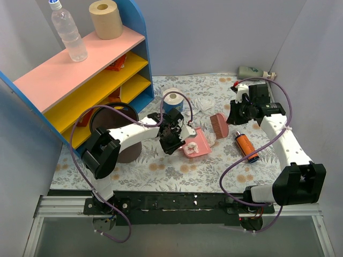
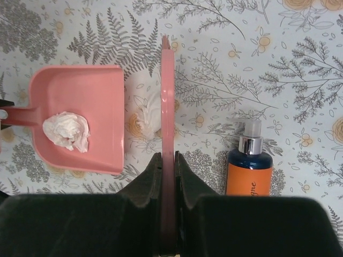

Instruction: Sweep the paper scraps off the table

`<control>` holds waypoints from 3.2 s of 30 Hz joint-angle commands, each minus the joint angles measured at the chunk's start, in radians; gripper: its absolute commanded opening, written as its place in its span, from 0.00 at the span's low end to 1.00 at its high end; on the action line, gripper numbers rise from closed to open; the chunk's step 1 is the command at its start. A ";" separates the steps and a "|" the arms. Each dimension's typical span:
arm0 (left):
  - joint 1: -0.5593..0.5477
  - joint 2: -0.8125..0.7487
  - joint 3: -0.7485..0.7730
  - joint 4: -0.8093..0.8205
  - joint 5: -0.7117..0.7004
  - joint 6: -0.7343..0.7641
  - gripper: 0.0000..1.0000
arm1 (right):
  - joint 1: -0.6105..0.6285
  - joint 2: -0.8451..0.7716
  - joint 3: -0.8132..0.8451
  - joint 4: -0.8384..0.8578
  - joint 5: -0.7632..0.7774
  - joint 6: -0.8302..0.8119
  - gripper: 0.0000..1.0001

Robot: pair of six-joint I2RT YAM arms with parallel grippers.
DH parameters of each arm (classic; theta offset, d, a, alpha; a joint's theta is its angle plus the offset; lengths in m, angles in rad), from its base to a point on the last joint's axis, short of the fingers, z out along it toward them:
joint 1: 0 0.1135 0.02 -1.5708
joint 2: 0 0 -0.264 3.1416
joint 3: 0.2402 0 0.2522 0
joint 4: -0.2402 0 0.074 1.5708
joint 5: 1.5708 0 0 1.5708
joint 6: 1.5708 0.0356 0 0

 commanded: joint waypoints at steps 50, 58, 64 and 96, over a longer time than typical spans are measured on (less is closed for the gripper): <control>0.008 -0.192 0.210 -0.079 0.025 -0.053 0.00 | -0.102 0.079 0.070 0.063 -0.060 0.024 0.01; 0.037 -0.328 0.284 -0.194 -0.036 -0.079 0.00 | -0.110 0.129 0.041 0.098 -0.028 0.035 0.01; 0.139 -0.412 0.317 -0.279 -0.101 -0.079 0.00 | -0.108 0.180 0.058 0.097 -0.051 0.055 0.01; 0.427 -0.822 0.256 -0.589 -0.731 -0.014 0.00 | -0.081 0.366 0.129 0.097 -0.108 0.126 0.01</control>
